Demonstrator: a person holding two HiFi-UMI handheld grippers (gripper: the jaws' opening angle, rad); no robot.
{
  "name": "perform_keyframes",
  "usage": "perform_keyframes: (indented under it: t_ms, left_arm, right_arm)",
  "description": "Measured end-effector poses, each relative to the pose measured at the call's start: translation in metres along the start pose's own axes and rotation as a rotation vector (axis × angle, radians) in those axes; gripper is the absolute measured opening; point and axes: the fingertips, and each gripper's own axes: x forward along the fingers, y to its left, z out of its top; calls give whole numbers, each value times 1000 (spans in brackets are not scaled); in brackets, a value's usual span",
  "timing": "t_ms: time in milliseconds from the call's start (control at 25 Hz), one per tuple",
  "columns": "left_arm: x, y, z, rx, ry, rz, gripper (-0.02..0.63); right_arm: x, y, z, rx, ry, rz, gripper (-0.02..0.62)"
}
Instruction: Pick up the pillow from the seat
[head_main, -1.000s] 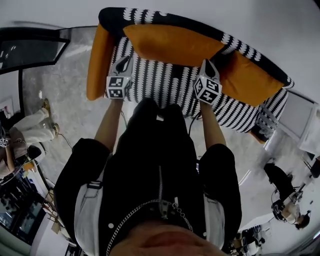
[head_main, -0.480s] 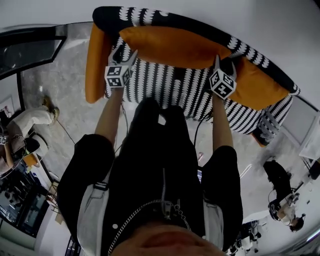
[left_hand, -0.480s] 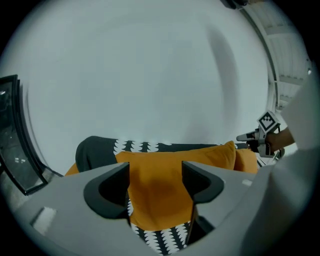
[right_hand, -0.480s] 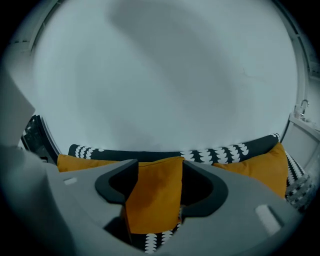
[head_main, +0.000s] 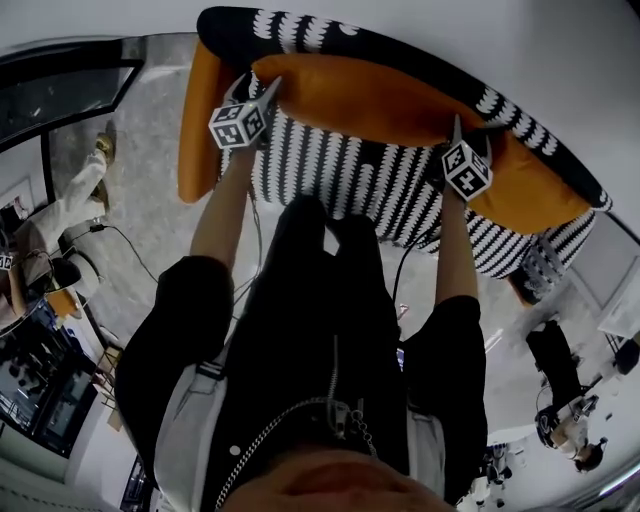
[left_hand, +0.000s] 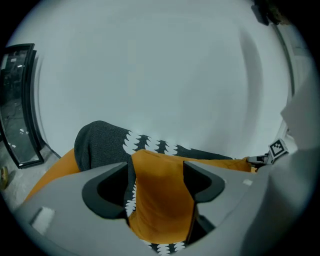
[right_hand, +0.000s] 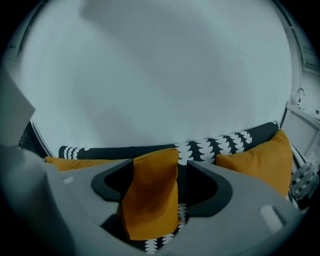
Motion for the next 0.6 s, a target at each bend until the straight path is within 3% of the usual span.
perform_keyframes:
  t_ms: [160, 240, 360, 600]
  left_arm:
    - [8, 8, 8, -20, 5, -23, 314]
    - [12, 11, 3, -36, 22, -32, 252]
    - [11, 8, -5, -38, 37, -41, 76]
    - [-3, -4, -12, 50, 37, -55, 21]
  right_arm:
    - [9, 11, -2, -10, 31, 18, 300]
    - [12, 17, -5, -25, 48, 37, 241]
    - [13, 19, -9, -58, 72, 56, 195]
    - [-3, 14, -19, -106, 64, 57, 75]
